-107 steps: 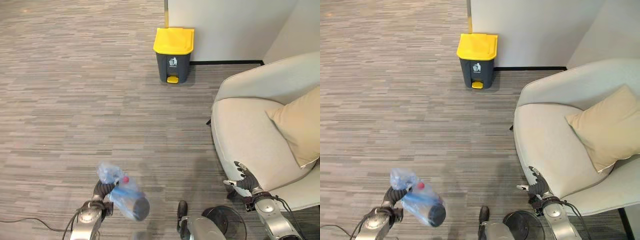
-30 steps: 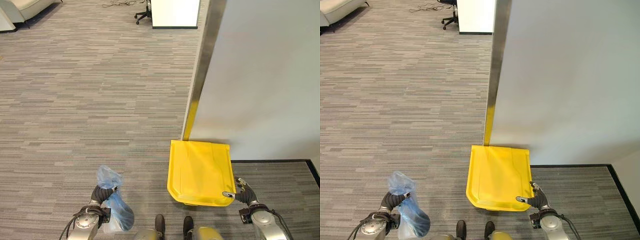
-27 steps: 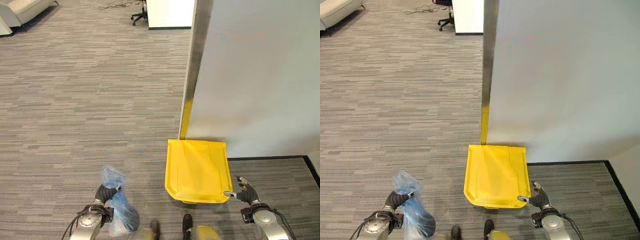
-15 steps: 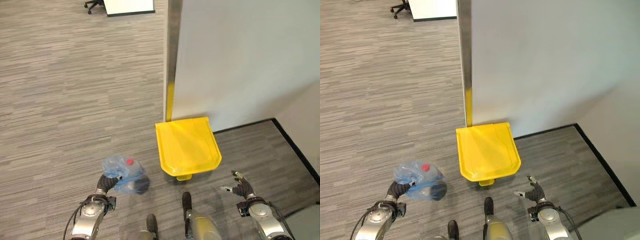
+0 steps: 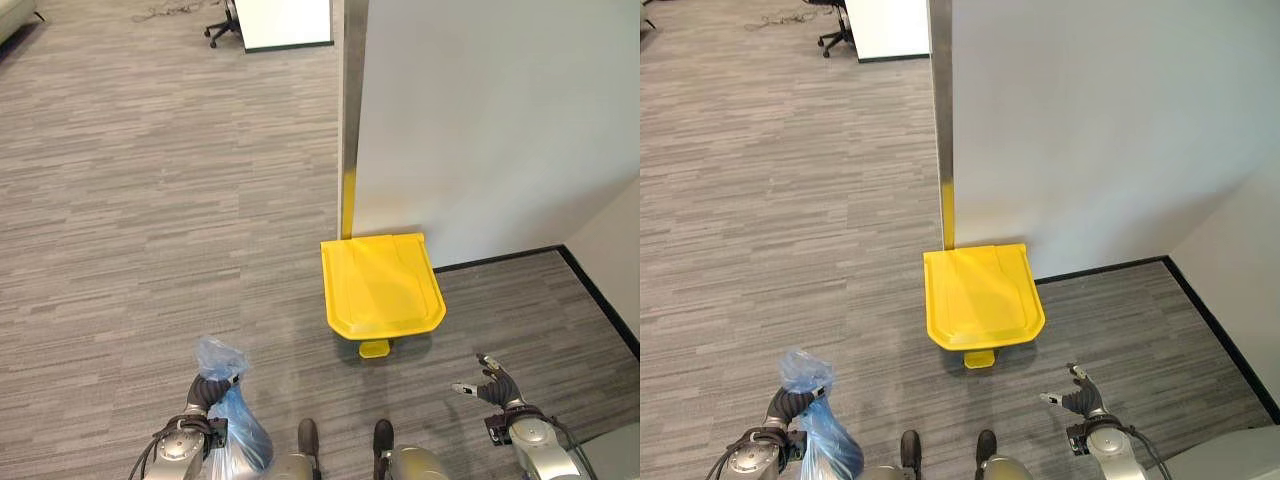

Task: Gather garbage on tea table into small bin, then transfer packed bag to large trash can.

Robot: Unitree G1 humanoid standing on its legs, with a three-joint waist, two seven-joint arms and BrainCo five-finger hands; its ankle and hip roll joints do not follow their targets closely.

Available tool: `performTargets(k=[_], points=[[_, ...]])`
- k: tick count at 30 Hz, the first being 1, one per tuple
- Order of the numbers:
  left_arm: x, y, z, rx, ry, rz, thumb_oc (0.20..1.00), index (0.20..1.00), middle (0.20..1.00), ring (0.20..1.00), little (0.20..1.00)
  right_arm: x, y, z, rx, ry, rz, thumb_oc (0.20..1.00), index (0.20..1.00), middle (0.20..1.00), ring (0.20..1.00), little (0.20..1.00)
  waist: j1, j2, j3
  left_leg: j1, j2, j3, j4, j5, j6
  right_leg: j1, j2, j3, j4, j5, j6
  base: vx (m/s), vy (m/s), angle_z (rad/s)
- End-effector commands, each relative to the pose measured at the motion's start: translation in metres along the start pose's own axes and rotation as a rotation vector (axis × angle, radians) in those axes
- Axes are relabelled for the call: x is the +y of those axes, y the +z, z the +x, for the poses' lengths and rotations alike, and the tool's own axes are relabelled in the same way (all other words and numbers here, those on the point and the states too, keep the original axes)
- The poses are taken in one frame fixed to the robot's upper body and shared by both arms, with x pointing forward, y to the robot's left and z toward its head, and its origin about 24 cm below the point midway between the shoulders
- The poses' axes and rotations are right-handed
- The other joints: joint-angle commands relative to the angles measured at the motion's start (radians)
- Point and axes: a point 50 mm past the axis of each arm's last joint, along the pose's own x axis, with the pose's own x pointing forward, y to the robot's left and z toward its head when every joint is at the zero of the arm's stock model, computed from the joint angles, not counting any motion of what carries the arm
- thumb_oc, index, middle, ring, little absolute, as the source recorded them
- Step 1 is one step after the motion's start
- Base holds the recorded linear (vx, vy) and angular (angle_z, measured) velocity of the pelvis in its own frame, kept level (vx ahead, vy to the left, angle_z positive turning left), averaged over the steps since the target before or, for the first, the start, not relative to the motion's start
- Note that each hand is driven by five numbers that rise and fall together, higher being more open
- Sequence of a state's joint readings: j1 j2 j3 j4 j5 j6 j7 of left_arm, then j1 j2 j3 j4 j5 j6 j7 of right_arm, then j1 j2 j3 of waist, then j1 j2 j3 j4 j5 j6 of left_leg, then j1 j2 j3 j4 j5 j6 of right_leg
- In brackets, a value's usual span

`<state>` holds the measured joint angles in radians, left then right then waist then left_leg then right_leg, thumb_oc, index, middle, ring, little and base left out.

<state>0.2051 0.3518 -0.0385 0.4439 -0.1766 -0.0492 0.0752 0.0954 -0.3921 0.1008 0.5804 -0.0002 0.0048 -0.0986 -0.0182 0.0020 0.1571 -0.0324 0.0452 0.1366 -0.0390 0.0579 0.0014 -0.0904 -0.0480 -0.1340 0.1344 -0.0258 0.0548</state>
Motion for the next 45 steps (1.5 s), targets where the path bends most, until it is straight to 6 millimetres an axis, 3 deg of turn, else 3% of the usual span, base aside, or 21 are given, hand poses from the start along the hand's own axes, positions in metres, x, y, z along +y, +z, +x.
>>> performTargets(k=[1,5,8,9,12,13,15,18,22,24,26,30,36,40,41,42,45], points=[[0.016,0.031,0.01,-0.124,0.025,0.024,0.2,0.2,0.2,0.2,0.2,-0.004,0.024,0.006,-0.097,-0.022,0.017,1.0,1.0,1.0,1.0,1.0,0.001,-0.073,0.0,0.038,-0.064,-0.024,0.074,-0.147,-0.013,0.096,-0.046,-0.004,-0.129,-0.011,0.058,0.05,0.111,0.09],[0.02,0.034,0.011,-0.133,0.037,0.032,0.2,0.2,0.2,0.2,0.2,-0.001,0.027,0.007,-0.101,-0.017,0.021,1.0,1.0,1.0,1.0,1.0,0.005,-0.079,0.007,0.022,-0.071,-0.026,0.091,-0.16,-0.002,0.079,-0.057,0.003,-0.111,-0.009,0.066,0.03,0.113,0.05],[0.025,0.038,0.011,-0.147,0.056,0.035,0.2,0.2,0.2,0.2,0.2,0.002,0.029,0.008,-0.106,-0.015,0.03,1.0,1.0,1.0,1.0,1.0,0.016,-0.084,0.024,-0.006,-0.09,-0.033,0.129,-0.184,0.018,0.029,-0.074,0.027,-0.038,-0.012,0.085,0.03,0.177,-0.02],[0.029,0.04,0.011,-0.149,0.07,0.04,0.2,0.2,0.2,0.2,0.2,0.005,0.03,0.008,-0.109,-0.007,0.04,1.0,1.0,1.0,1.0,1.0,0.019,-0.081,0.034,-0.004,-0.094,-0.035,0.14,-0.198,0.029,-0.009,-0.081,0.028,0.051,-0.014,0.095,0.04,0.156,-0.13],[0.032,0.041,0.012,-0.153,0.084,0.037,0.2,0.2,0.2,0.2,0.2,0.006,0.036,0.009,-0.126,-0.004,0.043,1.0,1.0,1.0,1.0,1.0,0.013,-0.079,0.058,0.038,-0.105,-0.025,0.133,-0.221,0.036,-0.106,-0.096,0.012,0.146,0.043,0.104,0.1,0.116,-0.16],[0.033,0.041,0.012,-0.157,0.087,0.033,0.2,0.2,0.2,0.2,0.2,0.003,0.039,0.01,-0.136,-0.016,0.038,1.0,1.0,1.0,1.0,1.0,0.005,-0.077,0.068,0.071,-0.116,-0.018,0.124,-0.237,0.04,-0.157,-0.115,-0.022,0.098,0.087,0.108,0.15,0.055,-0.26],[0.032,0.041,0.011,-0.157,0.084,0.031,0.2,0.2,0.2,0.2,0.2,0.001,0.039,0.01,-0.137,-0.023,0.036,1.0,1.0,1.0,1.0,1.0,-0.002,-0.072,0.075,0.092,-0.117,-0.022,0.121,-0.248,0.04,-0.174,-0.11,-0.032,0.067,0.096,0.11,0.19,0.043,-0.19],[0.03,0.047,0.015,-0.18,0.093,0.016,0.2,0.2,0.2,0.2,0.2,-0.01,0.035,0.009,-0.126,-0.072,0.06,1.0,1.0,1.0,1.0,1.0,-0.045,-0.073,0.097,0.134,-0.147,-0.064,0.143,-0.288,0.036,-0.233,-0.076,-0.056,-0.09,0.128,0.131,0.26,0.016,0.26],[0.03,0.053,0.017,-0.2,0.094,0.01,0.2,0.2,0.2,0.2,0.2,-0.02,0.028,0.007,-0.107,-0.118,0.083,1.0,1.0,1.0,1.0,1.0,-0.066,-0.071,0.1,0.143,-0.167,-0.098,0.162,-0.316,0.035,-0.269,-0.058,-0.019,-0.1,0.147,0.136,0.19,-0.042,0.5],[0.03,0.057,0.019,-0.215,0.09,0.016,0.2,0.2,0.2,0.2,0.2,-0.03,0.018,0.004,-0.081,-0.159,0.123,1.0,1.0,1.0,1.0,1.0,-0.08,-0.079,0.084,0.151,-0.188,-0.143,0.198,-0.368,0.024,-0.259,-0.061,0.048,-0.119,0.181,0.119,0.28,-0.131,0.59],[0.027,0.058,0.021,-0.218,0.091,-0.004,0.2,0.2,0.2,0.2,0.2,-0.036,0.018,0.004,-0.084,-0.183,0.153,1.0,1.0,1.0,1.0,1.0,-0.093,-0.072,0.086,0.134,-0.18,-0.149,0.255,-0.392,0.017,-0.289,-0.07,0.054,-0.072,0.2,0.113,0.23,-0.146,0.25],[0.025,0.052,0.02,-0.196,0.084,-0.017,0.2,0.2,0.2,0.2,0.2,-0.04,0.021,0.006,-0.091,-0.188,0.155,1.0,1.0,1.0,1.0,1.0,-0.098,-0.052,0.069,0.129,-0.154,-0.135,0.235,-0.392,0.01,-0.292,-0.064,0.017,-0.068,0.191,0.106,0.11,-0.078,0.14],[0.016,0.053,0.021,-0.2,0.039,0.006,0.2,0.2,0.2,0.2,0.2,-0.018,0.052,0.016,-0.183,-0.067,0.036,1.0,1.0,1.0,1.0,1.0,-0.071,-0.026,0.063,0.129,-0.164,-0.113,0.159,-0.37,0.023,-0.326,-0.054,-0.003,-0.102,0.216,0.126,0.0,0.013,-0.17],[0.004,0.057,0.021,-0.227,-0.024,0.032,0.2,0.2,0.2,0.2,0.2,0.002,0.086,0.019,-0.299,0.035,-0.04,1.0,1.0,1.0,1.0,1.0,-0.052,-0.012,0.065,0.144,-0.18,-0.113,0.138,-0.363,0.033,-0.326,-0.063,-0.007,-0.112,0.23,0.132,0.0,0.031,-0.22],[-0.001,0.059,0.021,-0.233,-0.038,0.036,0.2,0.2,0.2,0.2,0.2,0.009,0.098,0.02,-0.336,0.061,-0.06,1.0,1.0,1.0,1.0,1.0,-0.049,-0.008,0.068,0.147,-0.181,-0.114,0.135,-0.363,0.033,-0.327,-0.069,-0.01,-0.112,0.231,0.131,0.0,0.034,0.07],[-0.007,0.065,0.024,-0.253,-0.059,0.04,0.2,0.2,0.2,0.2,0.2,0.017,0.122,0.02,-0.417,0.087,-0.096,1.0,1.0,1.0,1.0,1.0,-0.039,-0.003,0.074,0.145,-0.185,-0.123,0.14,-0.364,0.035,-0.327,-0.079,-0.015,-0.113,0.233,0.128,0.0,0.024,0.15],[-0.013,0.077,0.027,-0.295,-0.078,0.049,0.2,0.2,0.2,0.2,0.2,0.027,0.159,0.02,-0.533,0.116,-0.141,1.0,1.0,1.0,1.0,1.0,-0.023,-0.003,0.086,0.135,-0.19,-0.133,0.15,-0.366,0.037,-0.329,-0.086,-0.021,-0.113,0.235,0.121,0.0,-0.004,0.2]])
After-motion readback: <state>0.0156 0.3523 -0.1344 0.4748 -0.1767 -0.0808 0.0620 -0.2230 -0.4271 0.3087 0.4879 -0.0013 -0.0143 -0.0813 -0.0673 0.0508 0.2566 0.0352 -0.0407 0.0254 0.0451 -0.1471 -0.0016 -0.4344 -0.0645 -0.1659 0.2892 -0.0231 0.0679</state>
